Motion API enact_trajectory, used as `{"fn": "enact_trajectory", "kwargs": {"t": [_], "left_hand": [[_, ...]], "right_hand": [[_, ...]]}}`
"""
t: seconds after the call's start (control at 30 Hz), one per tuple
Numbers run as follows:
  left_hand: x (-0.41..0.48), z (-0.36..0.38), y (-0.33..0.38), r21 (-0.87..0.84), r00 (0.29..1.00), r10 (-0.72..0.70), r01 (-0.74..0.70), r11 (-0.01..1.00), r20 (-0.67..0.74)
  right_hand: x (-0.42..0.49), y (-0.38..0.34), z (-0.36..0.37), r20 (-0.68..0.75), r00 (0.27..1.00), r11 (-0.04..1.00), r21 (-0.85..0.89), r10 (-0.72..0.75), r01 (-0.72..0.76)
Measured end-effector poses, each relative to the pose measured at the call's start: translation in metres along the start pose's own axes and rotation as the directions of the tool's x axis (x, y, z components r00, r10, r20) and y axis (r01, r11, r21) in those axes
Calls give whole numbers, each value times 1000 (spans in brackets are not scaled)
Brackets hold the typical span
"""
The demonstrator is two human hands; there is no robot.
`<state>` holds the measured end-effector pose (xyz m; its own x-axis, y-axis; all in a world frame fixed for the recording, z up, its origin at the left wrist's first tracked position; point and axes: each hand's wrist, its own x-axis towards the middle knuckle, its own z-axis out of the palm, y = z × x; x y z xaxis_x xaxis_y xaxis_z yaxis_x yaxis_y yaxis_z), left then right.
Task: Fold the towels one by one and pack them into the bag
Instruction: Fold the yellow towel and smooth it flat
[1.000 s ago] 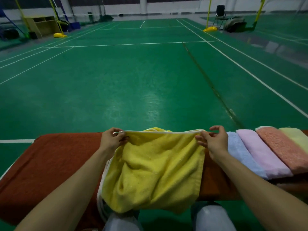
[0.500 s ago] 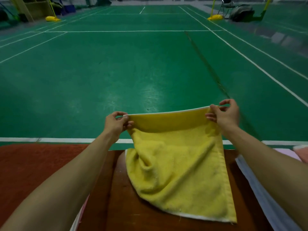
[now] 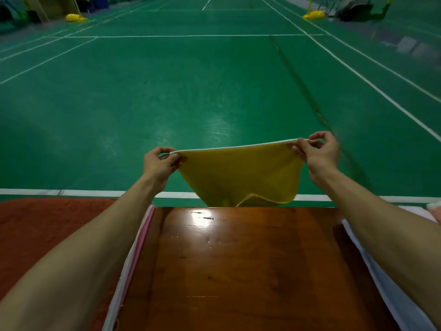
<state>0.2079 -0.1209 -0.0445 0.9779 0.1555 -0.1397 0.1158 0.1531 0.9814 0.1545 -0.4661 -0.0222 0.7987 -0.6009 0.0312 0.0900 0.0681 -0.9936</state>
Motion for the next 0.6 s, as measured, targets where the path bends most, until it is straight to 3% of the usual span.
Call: {"fn": "enact_trajectory", "kwargs": {"t": [0.23, 0.37, 0.6], "left_hand": [[-34, -29, -10, 125, 999, -30, 35, 992, -38], [-54, -47, -3, 283, 998, 52, -38, 958, -42], [-113, -72, 17, 304, 987, 158, -163, 939, 41]], "right_hand": [[-42, 17, -17, 58, 998, 998, -69, 17, -13], [-71, 12, -37, 88, 995, 996, -78, 45, -38], [-126, -9, -77, 121, 989, 958, -264, -86, 115]]}}
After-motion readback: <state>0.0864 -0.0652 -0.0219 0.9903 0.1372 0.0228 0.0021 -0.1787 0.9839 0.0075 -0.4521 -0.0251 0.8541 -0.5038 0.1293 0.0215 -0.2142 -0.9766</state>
